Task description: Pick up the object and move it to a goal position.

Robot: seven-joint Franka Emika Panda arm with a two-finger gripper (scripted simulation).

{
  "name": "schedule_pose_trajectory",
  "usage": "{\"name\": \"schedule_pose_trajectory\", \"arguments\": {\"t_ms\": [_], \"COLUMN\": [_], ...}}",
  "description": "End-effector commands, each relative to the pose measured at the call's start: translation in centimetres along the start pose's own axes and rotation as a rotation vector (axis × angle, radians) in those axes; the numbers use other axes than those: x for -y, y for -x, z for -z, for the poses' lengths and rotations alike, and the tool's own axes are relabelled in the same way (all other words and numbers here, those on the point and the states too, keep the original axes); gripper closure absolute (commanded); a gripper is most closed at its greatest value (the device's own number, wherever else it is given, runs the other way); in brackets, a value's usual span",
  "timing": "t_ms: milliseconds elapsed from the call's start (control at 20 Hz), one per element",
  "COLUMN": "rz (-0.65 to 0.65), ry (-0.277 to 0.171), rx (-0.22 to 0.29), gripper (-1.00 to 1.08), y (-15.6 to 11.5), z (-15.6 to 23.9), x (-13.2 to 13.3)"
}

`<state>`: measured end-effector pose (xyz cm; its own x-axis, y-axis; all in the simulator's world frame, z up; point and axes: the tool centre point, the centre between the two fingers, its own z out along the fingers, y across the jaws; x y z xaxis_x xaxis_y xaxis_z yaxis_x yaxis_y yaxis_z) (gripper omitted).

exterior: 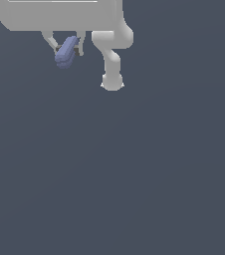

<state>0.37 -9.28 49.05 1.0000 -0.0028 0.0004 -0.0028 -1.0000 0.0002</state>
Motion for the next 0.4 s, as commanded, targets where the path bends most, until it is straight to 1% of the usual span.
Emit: {"name": "schedule_pose_trajectory", "arguments": {"t_ms": [0,350], "rz": [0.000,0.000], "ry": [0.000,0.000], "rx": [0.000,0.000], "gripper": [1.08,1.08], "y": [-0.20,-0.41], "z": [0.47,0.93], "x": [-0.03,-0.07]}}
